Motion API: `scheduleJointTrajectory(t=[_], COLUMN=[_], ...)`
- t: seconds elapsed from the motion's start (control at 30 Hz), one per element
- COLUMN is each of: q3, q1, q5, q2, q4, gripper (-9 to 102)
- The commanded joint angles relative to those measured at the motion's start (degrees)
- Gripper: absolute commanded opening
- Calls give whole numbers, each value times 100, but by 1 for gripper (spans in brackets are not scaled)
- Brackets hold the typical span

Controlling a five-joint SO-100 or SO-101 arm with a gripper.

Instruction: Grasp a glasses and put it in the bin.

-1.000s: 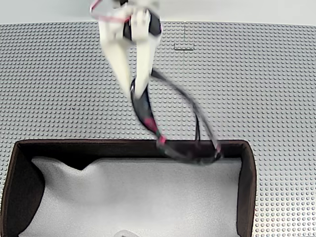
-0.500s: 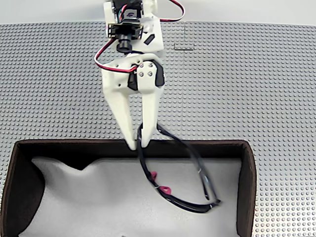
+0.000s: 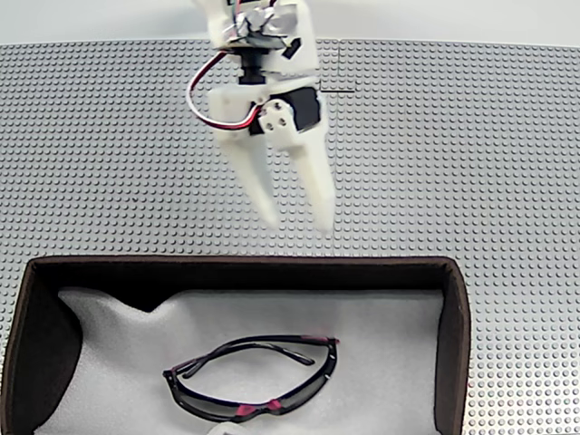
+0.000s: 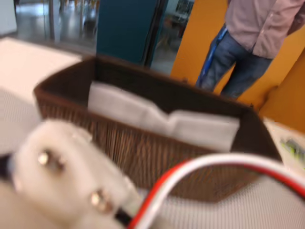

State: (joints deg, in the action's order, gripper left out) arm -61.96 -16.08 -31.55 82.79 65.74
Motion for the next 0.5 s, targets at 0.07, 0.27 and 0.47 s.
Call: scheduleJointTrajectory(t=[0.07,0.27,0.47], q3=[-1020,-2646,-3630], q1=[-264,914,1679], q5=[413,70,-1063], q2=[2250,4526,5739], q4=[1099,185,888], gripper=[25,27,30])
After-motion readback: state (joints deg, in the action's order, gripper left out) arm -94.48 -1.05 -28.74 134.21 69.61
